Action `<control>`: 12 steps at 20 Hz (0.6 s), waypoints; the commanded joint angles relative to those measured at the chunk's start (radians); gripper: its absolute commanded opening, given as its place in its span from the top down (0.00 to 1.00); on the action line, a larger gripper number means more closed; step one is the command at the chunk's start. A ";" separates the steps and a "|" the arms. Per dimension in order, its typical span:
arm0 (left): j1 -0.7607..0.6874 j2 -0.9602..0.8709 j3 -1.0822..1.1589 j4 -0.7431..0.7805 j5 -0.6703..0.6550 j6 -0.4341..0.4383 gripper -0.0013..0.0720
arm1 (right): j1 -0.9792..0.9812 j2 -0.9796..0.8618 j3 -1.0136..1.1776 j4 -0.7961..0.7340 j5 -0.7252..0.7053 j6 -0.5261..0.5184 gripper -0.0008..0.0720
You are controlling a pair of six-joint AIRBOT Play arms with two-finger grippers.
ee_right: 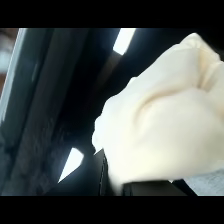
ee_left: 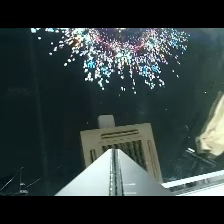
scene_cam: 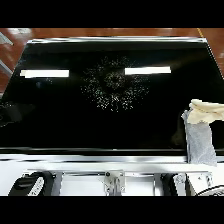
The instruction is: Fold the shirts.
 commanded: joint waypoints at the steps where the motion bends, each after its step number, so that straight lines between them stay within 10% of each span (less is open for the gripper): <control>1: 0.000 0.000 0.000 0.020 0.000 0.000 0.93 | -0.053 0.008 0.001 -0.073 0.039 0.071 0.91; 6: 0.000 0.000 0.000 0.027 0.000 0.000 0.93 | -0.053 0.011 -0.055 -0.529 0.183 0.261 0.91; 10: 0.000 0.000 0.000 0.027 0.000 0.000 0.93 | -0.053 0.031 -0.225 -0.561 0.188 0.272 0.89; 11: 0.000 0.000 0.000 0.026 0.000 0.000 0.93 | -0.053 0.031 -0.258 -0.569 0.170 0.289 0.75; 12: 0.000 0.000 0.000 0.026 0.000 0.000 0.93 | -0.053 0.031 -0.273 -0.586 0.163 0.301 0.39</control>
